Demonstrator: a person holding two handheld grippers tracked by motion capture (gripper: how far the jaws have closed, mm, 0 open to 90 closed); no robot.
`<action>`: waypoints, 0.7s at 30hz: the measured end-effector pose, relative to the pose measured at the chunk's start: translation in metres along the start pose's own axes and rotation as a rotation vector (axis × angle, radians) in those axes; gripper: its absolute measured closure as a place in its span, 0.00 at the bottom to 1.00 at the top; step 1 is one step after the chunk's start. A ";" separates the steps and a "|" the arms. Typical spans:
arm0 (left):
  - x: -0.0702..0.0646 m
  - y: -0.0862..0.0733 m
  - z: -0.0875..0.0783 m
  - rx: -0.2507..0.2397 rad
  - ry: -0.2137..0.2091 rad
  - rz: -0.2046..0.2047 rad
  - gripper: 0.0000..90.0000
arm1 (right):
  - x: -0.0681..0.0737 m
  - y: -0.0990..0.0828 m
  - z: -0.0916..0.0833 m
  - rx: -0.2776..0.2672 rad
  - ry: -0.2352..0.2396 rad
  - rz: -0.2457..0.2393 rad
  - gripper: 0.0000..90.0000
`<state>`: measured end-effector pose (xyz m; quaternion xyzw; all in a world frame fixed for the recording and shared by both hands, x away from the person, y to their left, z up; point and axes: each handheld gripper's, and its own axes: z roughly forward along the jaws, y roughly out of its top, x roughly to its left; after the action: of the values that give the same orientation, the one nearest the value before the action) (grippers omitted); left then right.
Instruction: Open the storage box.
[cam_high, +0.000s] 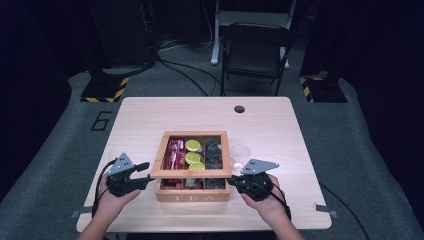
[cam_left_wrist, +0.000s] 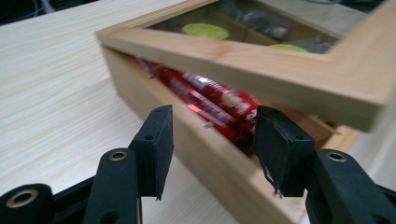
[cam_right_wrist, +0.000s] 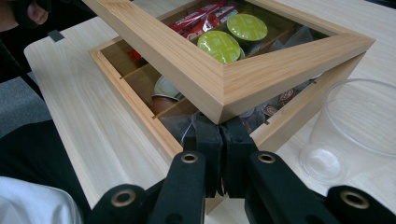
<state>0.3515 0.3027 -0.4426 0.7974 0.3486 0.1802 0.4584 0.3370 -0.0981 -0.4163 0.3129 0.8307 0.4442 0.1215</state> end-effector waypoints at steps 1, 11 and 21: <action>-0.006 0.002 0.000 -0.009 -0.005 0.014 0.53 | -0.001 0.002 -0.001 0.000 0.002 -0.008 0.97; -0.018 0.010 -0.003 -0.027 0.002 0.038 0.49 | -0.002 0.009 -0.004 -0.005 0.000 -0.011 0.97; -0.023 0.018 -0.009 -0.046 0.015 0.022 0.46 | -0.002 0.011 -0.004 -0.005 -0.002 -0.001 0.96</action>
<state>0.3373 0.2858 -0.4224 0.7893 0.3388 0.1991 0.4718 0.3411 -0.0977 -0.4054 0.3126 0.8295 0.4461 0.1232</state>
